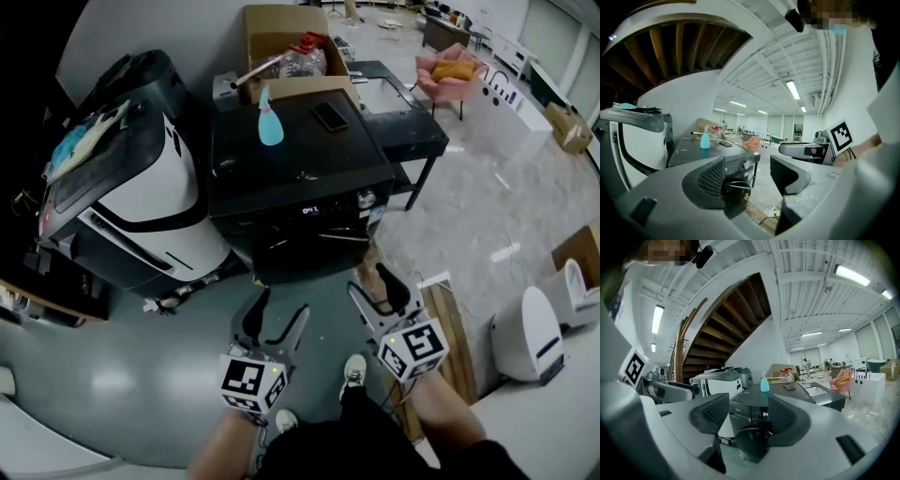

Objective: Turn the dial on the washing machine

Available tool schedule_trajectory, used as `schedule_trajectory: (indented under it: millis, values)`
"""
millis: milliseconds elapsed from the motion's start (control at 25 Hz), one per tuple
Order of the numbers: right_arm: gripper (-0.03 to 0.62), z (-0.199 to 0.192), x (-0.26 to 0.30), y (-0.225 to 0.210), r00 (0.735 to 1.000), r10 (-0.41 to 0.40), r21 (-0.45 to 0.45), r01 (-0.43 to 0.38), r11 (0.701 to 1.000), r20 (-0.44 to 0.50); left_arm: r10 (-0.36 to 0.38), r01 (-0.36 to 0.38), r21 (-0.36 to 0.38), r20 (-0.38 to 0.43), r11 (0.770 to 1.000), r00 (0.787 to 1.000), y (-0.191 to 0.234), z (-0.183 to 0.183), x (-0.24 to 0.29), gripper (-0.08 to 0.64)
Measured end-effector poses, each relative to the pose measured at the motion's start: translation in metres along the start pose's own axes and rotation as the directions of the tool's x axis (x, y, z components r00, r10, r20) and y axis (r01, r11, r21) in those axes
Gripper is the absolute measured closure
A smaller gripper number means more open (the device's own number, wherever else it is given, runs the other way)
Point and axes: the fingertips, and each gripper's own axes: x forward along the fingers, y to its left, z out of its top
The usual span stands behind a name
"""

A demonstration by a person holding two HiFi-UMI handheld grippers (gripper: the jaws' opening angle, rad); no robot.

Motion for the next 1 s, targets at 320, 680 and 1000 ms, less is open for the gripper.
schedule_trajectory:
  millis: [320,680,1000]
  values:
    - [0.334,-0.001,0.029,-0.070,0.999,0.049,0.007,-0.049,0.999,-0.018,0.080,-0.080,-0.018,-0.020,0.997,0.997,-0.007,0.006,0.061,0.276]
    - [0.333,-0.005,0.045,-0.131,0.997,0.074,0.011,-0.074,0.997,-0.037,0.127,-0.127,-0.017,-0.018,0.992,0.992,-0.023,0.014,0.119,0.276]
    - [0.333,-0.016,0.063,-0.171,0.997,0.059,-0.001,-0.059,0.998,-0.046,0.099,-0.100,-0.023,-0.047,0.995,0.994,-0.038,0.002,0.168,0.276]
